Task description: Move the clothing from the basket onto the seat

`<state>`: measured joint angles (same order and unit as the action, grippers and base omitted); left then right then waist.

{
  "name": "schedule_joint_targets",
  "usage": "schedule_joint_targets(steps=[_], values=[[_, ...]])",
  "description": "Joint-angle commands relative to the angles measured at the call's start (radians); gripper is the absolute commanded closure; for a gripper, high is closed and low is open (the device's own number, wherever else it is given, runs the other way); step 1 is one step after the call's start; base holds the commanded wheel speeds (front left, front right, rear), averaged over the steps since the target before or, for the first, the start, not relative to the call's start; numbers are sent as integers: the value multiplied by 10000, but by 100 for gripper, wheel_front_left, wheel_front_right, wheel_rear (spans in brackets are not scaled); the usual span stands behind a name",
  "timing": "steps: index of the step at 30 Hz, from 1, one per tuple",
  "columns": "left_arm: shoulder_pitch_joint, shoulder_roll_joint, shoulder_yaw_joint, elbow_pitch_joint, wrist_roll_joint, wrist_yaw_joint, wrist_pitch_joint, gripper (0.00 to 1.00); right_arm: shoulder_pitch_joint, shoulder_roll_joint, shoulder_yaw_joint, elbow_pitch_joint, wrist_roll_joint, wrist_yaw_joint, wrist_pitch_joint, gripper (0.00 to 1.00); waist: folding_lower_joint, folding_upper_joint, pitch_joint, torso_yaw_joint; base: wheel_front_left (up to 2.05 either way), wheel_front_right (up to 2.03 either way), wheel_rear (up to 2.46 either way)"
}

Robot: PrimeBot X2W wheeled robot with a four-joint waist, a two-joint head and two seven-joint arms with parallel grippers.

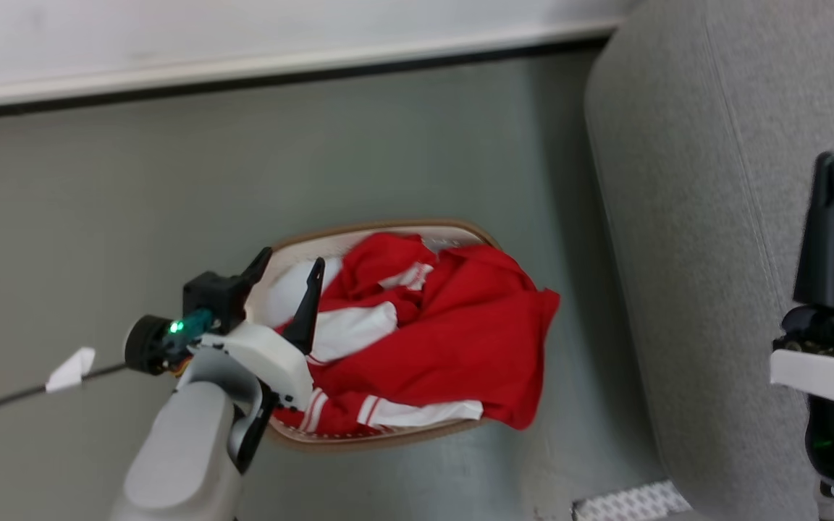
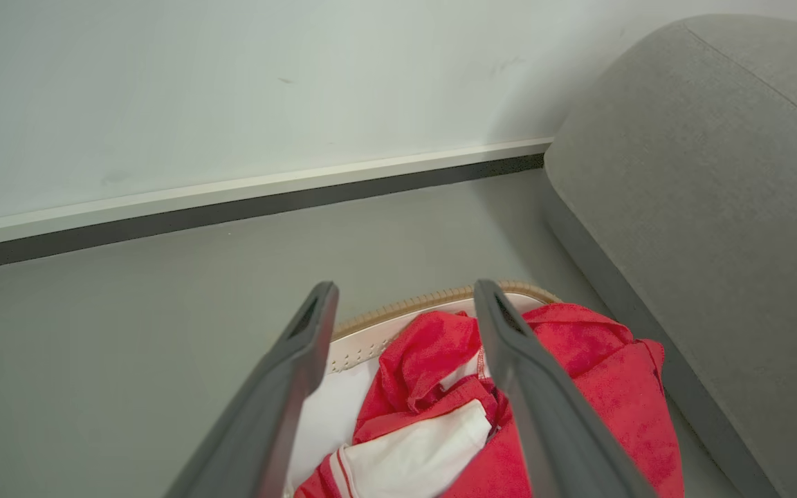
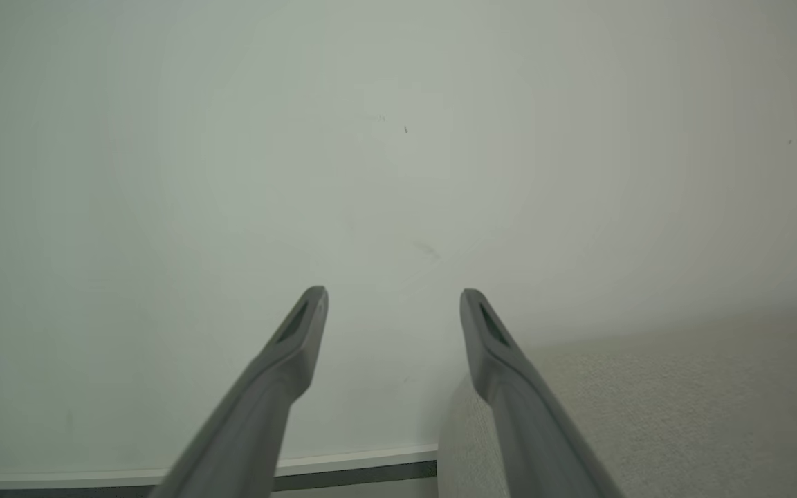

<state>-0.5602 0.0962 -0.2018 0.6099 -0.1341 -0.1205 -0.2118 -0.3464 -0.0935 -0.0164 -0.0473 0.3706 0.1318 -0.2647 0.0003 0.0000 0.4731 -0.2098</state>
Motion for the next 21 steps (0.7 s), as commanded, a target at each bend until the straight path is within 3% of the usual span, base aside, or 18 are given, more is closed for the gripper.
schedule_joint_targets(steps=[1, 5, 14, 21], values=[[-431, 245, -194, 451, 94, -44, 210, 0, -239, 76, -152, -222, 131, -21, 5, 0, -3, 0, 871, -746, 0, 0, 0], [-1130, 542, -705, 1454, -81, -94, 595, 0, -438, 213, -293, -531, 255, -21, 5, 0, -3, 0, 1426, -1225, 0, 0, 0], [-2332, 1212, -2849, 3023, -1368, -86, 1728, 0, -576, 434, -42, -729, 555, -21, 6, 0, -3, 0, 2398, -2084, 0, 0, 0], [-3178, 1928, -3599, 3982, -2044, -87, 2299, 0, -657, 438, 223, -740, 1273, -21, 6, 0, -3, 0, 3102, -2621, 0, 0, 0]])
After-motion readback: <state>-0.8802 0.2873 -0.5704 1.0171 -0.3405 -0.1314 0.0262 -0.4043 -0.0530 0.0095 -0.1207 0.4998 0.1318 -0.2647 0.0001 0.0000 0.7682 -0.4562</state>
